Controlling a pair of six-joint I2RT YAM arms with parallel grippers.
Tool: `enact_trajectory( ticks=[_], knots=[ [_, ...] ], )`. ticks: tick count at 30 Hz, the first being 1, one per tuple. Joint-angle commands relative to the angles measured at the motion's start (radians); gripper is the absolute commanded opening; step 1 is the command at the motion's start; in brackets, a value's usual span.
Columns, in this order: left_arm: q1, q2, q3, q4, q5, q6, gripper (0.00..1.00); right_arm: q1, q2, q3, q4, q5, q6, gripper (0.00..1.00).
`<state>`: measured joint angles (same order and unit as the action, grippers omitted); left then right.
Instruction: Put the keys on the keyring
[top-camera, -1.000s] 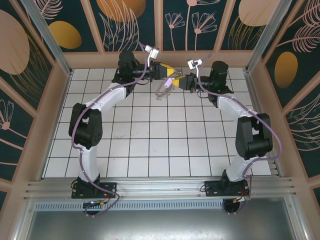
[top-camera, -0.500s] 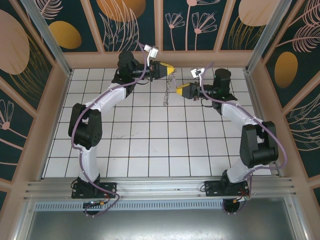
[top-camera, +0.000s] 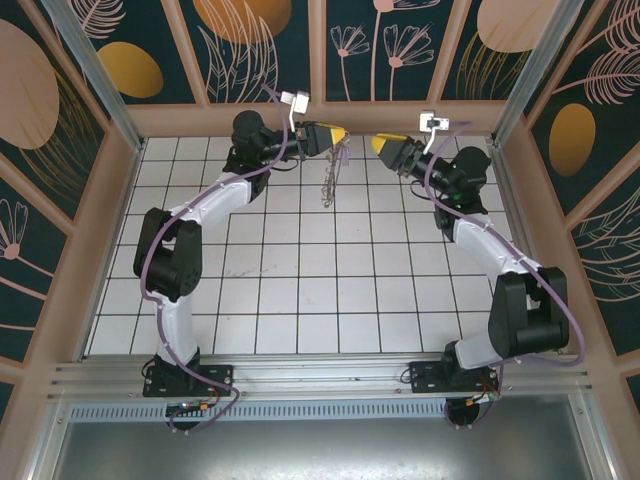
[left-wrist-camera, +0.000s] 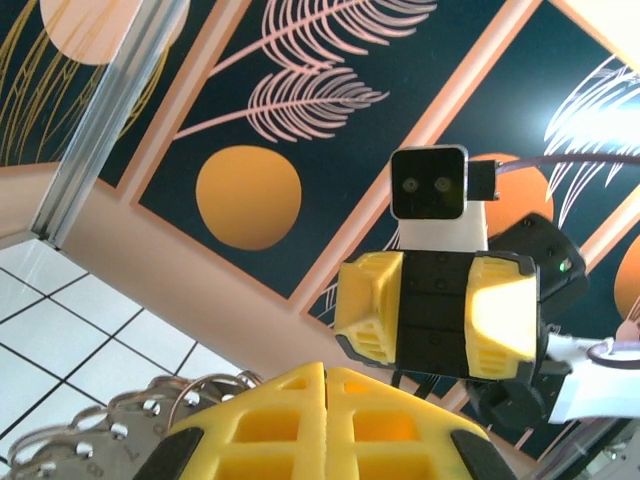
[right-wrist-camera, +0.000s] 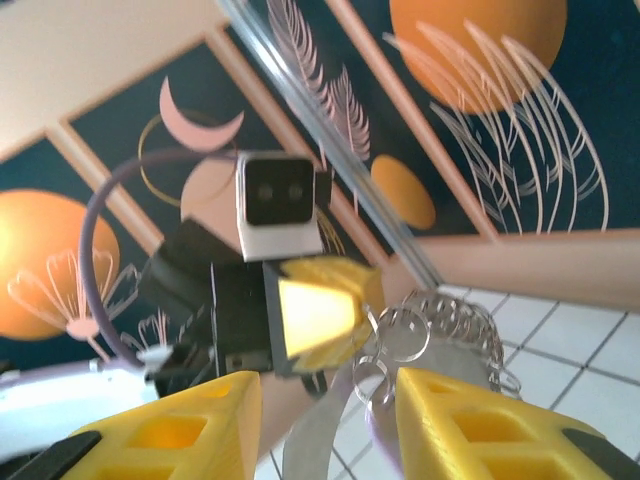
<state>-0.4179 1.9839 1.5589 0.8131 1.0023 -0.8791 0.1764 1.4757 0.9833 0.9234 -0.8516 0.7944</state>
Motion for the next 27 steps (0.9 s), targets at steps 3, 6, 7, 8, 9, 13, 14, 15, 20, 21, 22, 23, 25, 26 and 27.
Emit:
enact_trajectory(
  ticks=[3, 6, 7, 8, 9, 13, 14, 15, 20, 21, 22, 23, 25, 26, 27],
  knots=[
    [-0.002, -0.048, -0.014, 0.163, -0.051, -0.123, 0.00, 0.045, 0.118, 0.044, 0.281, 0.090, 0.217, 0.39],
    [-0.002, -0.047, -0.023, 0.179, -0.060, -0.146, 0.00, 0.071, 0.162, 0.080, 0.304, 0.105, 0.240, 0.39],
    [-0.002, -0.046, -0.024, 0.183, -0.063, -0.151, 0.00, 0.077, 0.174, 0.091, 0.308, 0.108, 0.243, 0.39],
    [-0.002, -0.045, -0.027, 0.188, -0.067, -0.156, 0.00, 0.085, 0.185, 0.100, 0.312, 0.112, 0.246, 0.39],
    [-0.002, -0.044, -0.028, 0.191, -0.068, -0.159, 0.00, 0.090, 0.196, 0.108, 0.317, 0.117, 0.250, 0.39],
    [-0.002, -0.038, -0.028, 0.202, -0.072, -0.170, 0.00, 0.104, 0.225, 0.130, 0.336, 0.120, 0.270, 0.38],
    [-0.002, -0.036, -0.028, 0.206, -0.073, -0.173, 0.00, 0.106, 0.230, 0.133, 0.340, 0.120, 0.273, 0.38],
    [-0.002, -0.034, -0.027, 0.208, -0.074, -0.177, 0.00, 0.108, 0.235, 0.136, 0.342, 0.120, 0.276, 0.37],
    [-0.002, -0.023, -0.021, 0.227, -0.076, -0.193, 0.00, 0.116, 0.248, 0.142, 0.356, 0.117, 0.286, 0.35],
    [-0.002, -0.021, -0.020, 0.231, -0.074, -0.196, 0.00, 0.120, 0.252, 0.144, 0.355, 0.115, 0.287, 0.35],
    [-0.002, -0.020, -0.018, 0.232, -0.075, -0.198, 0.00, 0.122, 0.255, 0.147, 0.354, 0.113, 0.287, 0.35],
    [-0.002, -0.019, -0.018, 0.236, -0.074, -0.201, 0.00, 0.124, 0.259, 0.151, 0.354, 0.112, 0.288, 0.35],
    [-0.002, -0.017, -0.018, 0.238, -0.073, -0.202, 0.00, 0.130, 0.265, 0.162, 0.353, 0.106, 0.289, 0.35],
    [-0.002, -0.018, -0.019, 0.239, -0.074, -0.203, 0.00, 0.133, 0.269, 0.165, 0.352, 0.105, 0.288, 0.35],
    [-0.002, -0.019, -0.017, 0.239, -0.074, -0.203, 0.00, 0.136, 0.271, 0.169, 0.352, 0.105, 0.288, 0.35]
  ],
)
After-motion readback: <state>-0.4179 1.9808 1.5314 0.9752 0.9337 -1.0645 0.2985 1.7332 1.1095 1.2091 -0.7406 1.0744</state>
